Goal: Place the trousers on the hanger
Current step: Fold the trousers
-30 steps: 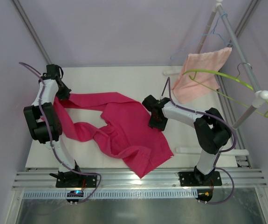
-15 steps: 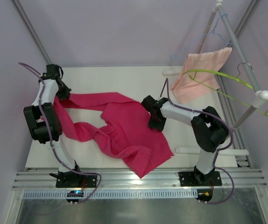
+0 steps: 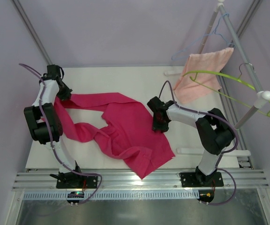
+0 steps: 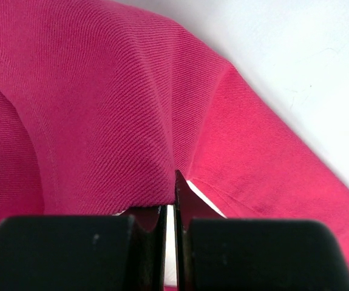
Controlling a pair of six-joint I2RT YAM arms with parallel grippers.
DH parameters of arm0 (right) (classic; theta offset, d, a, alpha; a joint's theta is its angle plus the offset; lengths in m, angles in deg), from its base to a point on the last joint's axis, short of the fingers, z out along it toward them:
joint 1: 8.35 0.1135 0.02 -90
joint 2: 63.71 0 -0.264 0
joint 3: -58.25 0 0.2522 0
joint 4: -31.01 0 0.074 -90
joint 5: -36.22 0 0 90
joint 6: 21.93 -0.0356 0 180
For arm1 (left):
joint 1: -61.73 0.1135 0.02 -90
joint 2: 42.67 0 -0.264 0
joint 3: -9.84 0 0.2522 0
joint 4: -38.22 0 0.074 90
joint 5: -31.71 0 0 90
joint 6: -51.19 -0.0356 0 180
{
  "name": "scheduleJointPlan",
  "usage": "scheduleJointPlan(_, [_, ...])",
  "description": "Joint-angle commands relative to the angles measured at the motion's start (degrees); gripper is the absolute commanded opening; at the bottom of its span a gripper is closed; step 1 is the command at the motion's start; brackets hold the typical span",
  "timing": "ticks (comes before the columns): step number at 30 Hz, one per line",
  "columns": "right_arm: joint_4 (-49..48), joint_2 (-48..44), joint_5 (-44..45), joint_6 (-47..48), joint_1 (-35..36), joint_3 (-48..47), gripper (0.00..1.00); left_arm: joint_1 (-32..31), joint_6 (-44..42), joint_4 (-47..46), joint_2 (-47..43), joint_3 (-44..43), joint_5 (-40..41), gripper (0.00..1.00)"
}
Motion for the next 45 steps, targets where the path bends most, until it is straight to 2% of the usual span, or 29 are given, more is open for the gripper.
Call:
scheduleJointPlan(1, [-4.41, -0.90, -3.21, 4.26, -0.13, 2.20, 0.40, -0.80, 1.01, -1.39, -3.01, 0.82, -0.88, 0.00])
scheduleJointPlan(6, [-7.93, -0.55, -5.15, 8.82, -0.13, 3.17, 0.23, -0.72, 0.83, -1.65, -2.84, 1.88, -0.18, 0.00])
scheduleJointPlan(7, [-7.76, -0.11, -4.80, 9.80, -0.21, 2.64, 0.13, -0.72, 0.83, -1.48, -2.83, 1.53, 0.08, 0.00])
scheduleJointPlan(9, [-5.49, 1.11, -1.49, 13.30, -0.13, -0.16, 0.04, -0.80, 0.57, -1.21, -2.48, 1.09, 0.43, 0.00])
scheduleJointPlan(11, [-2.06, 2.26, 4.04, 15.60, -0.13, -5.67, 0.04, -0.80, 0.22, -0.43, -2.13, -0.40, 2.35, 0.00])
scheduleJointPlan(12, [2.92, 4.53, 11.56, 17.70, -0.13, -8.32, 0.04, -0.80, -0.13, 0.10, -1.87, -1.02, 3.41, 0.00])
scheduleJointPlan(15, [11.63, 9.63, 24.43, 21.49, -0.30, -20.71, 0.04, -0.80, -1.10, 2.12, -0.21, -4.88, 8.25, 0.00])
scheduleJointPlan(16, [13.32, 14.34, 32.30, 24.19, -0.39, -24.22, 0.04, -0.72, -1.28, 2.56, 0.32, -6.28, 9.04, 0.00])
scheduleJointPlan(18, [14.04, 18.59, 37.45, 28.42, -1.09, -33.72, 0.04, -0.63, -1.54, 2.92, 2.34, -9.98, 10.98, 0.00])
scheduleJointPlan(19, [13.35, 23.05, 40.17, 33.57, -1.44, -39.58, 0.04, -0.72, -1.72, 3.09, 3.22, -12.08, 11.33, 0.00])
scheduleJointPlan(24, [4.93, 32.66, 46.60, 43.97, -4.69, -55.34, 0.04, -0.63, -1.89, 4.41, 9.45, -18.84, 12.65, 0.00])
scheduleJointPlan(26, [-1.92, 32.32, 51.25, 52.20, -4.79, -54.23, 0.04, -0.63, -2.07, 5.20, 11.13, -21.05, 12.83, 0.00])
scheduleJointPlan(27, [-10.83, 31.71, 52.84, 54.87, -4.87, -52.83, 0.04, -0.63, -2.16, 5.29, 11.84, -22.63, 13.09, 0.00])
scheduleJointPlan(30, [-26.93, 28.11, 53.04, 63.74, -4.96, -47.38, 0.04, -0.54, -2.68, 5.38, 13.86, -24.83, 13.44, 0.00])
scheduleJointPlan(34, [-36.93, 26.69, 45.59, 67.55, -5.05, -44.73, 0.06, -0.45, -3.03, 4.59, 14.92, -26.16, 13.27, 0.00])
scheduleJointPlan(38, [-35.36, 31.52, 42.84, 68.87, -4.96, -50.24, 0.10, -0.19, -3.21, 3.80, 15.10, -26.86, 12.31, 0.00])
scheduleJointPlan(40, [-30.97, 33.80, 42.75, 68.00, -4.88, -52.89, 0.16, -0.19, -3.30, 3.80, 14.57, -26.86, 11.51, 0.00])
scheduleJointPlan(43, [-24.13, 31.02, 39.09, 61.61, -4.96, -53.70, 0.29, -0.28, -2.95, 5.38, 12.73, -26.95, 11.16, 0.16])
scheduleJointPlan(44, [-21.75, 29.35, 37.49, 58.97, -4.96, -53.52, 0.37, -0.28, -2.86, 5.47, 11.94, -25.99, 11.24, 0.21])
scheduleJointPlan(45, [-16.25, 27.85, 35.39, 56.33, -4.79, -53.44, 0.39, -0.36, -2.60, 5.47, 9.58, -25.38, 11.42, 0.27])
